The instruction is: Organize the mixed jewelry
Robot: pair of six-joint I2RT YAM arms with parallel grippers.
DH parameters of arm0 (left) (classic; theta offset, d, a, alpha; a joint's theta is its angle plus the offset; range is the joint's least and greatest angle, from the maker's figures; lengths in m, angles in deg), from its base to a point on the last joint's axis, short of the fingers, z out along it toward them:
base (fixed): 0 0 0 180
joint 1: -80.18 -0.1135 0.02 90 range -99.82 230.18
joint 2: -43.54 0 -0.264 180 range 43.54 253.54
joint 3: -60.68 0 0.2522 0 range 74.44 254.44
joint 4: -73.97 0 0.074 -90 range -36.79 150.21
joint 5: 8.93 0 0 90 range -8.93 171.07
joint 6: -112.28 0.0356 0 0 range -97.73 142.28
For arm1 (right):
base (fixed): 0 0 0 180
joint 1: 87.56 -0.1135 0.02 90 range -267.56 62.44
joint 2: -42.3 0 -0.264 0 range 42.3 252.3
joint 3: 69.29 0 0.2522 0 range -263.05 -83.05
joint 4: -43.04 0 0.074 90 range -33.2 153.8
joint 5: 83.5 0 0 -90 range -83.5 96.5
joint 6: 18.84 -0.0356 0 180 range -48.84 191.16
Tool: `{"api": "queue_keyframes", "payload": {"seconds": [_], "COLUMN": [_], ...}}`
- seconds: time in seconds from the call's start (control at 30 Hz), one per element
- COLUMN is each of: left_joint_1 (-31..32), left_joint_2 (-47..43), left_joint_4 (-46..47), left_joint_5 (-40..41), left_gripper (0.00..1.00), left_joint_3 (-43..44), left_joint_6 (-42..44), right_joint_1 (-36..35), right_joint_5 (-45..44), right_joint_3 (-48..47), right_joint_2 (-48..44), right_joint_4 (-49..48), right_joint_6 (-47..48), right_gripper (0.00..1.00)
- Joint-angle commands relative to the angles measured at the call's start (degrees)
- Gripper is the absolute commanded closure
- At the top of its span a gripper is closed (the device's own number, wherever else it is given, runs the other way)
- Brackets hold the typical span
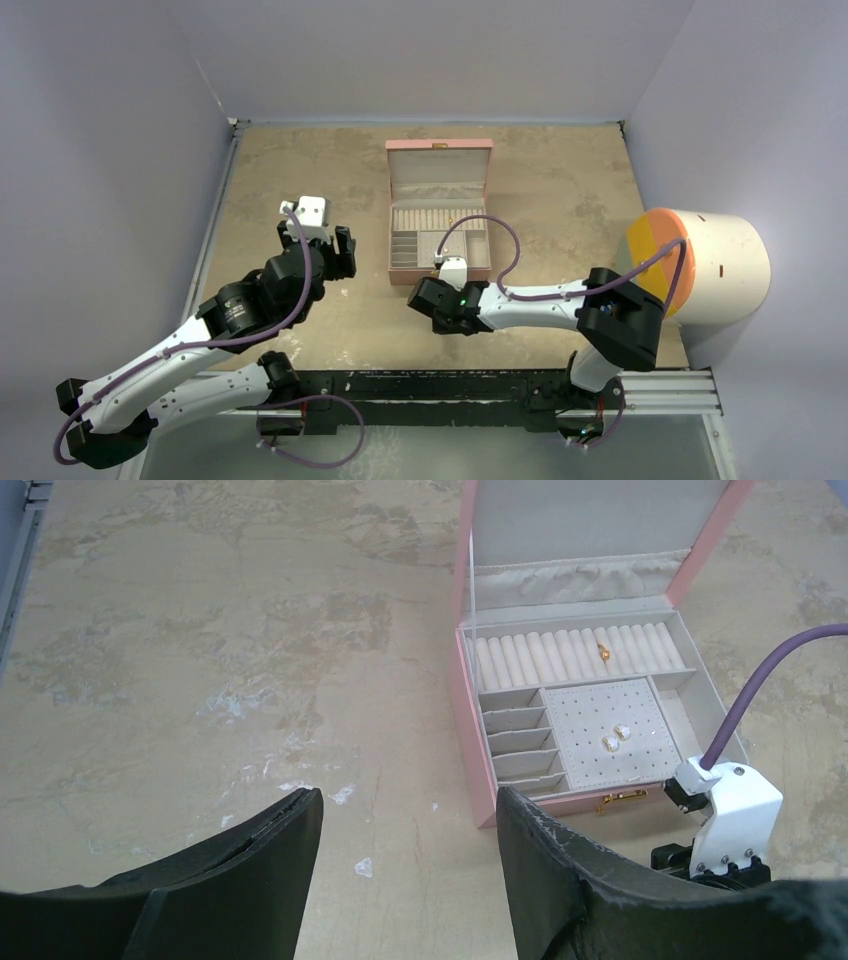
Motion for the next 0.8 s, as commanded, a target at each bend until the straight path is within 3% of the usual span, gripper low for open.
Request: {"api": "queue_keyframes", "payload": {"seconds": [0.0,0.4,0.77], "left_joint_1": [-0.4,-0.5,-0.4], "left_joint_2": [-0.1,-0.3,-0.2], "left_joint_4": [1.1,1.1,1.0], "left_joint_5": [-0.1,-0.1,-0.2], "left_gripper": [0.37,0.37,0.37], "left_joint_3": [0.0,0.0,0.0], "left_joint_6": [0.6,0.4,0.4], "right_joint_1": [-0.6,-1.4,-1.4], "right_joint_5": [-2.7,-8.4,-8.3], "right_joint_3": [-1.1,-4.2,-6.0], "right_joint_2": [1.2,-3.0,1.3], "right_joint_4": [3.0,7.4,6.0], "right_joint_6": [-1.6,-3.3,-2.8], "right_gripper": [0.83,0.81,0.81]}}
